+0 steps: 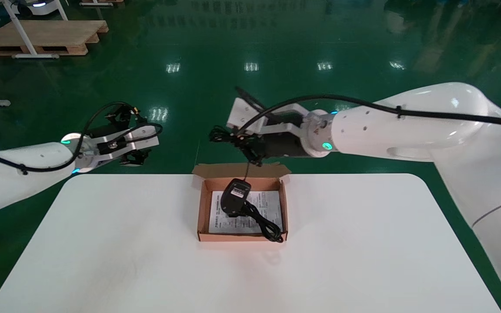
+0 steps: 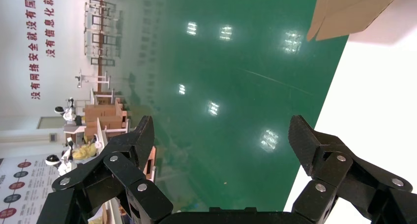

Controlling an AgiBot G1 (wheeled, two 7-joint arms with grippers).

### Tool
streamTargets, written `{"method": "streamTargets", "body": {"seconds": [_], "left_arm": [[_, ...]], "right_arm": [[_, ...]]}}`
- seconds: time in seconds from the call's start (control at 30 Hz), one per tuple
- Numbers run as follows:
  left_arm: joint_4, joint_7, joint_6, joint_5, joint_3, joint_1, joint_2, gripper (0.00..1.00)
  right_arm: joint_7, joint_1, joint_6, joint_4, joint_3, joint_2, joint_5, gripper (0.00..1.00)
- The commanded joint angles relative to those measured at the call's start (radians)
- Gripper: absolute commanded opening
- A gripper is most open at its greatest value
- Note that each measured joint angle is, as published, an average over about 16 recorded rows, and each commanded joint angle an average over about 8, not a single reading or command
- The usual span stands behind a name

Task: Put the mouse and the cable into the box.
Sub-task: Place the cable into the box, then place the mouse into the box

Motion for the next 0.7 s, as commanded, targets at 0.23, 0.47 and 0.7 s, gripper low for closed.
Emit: {"method": "streamTargets", "body": {"seconds": [0.23,0.47,0.7], "left_arm": [[-0.043,-0.084,-0.001,0.055,0.023,0.004,-0.016,1.00],[-0.078,-0.156,-0.001,0.105,0.039,0.008,-0.029,1.00],[-0.111,-0.225,0.002,0.157,0.051,0.011,-0.041,1.00]], "right_arm": [[0.041,-0.049,0.031,0.141,-0.152,-0.011,0.053,0.00],[0.105,-0.021,0.113,0.132,-0.263,-0.011,0.088,0.00],[0.135,0.020,0.143,0.131,-0.333,-0.008,0.160,0.00]]}}
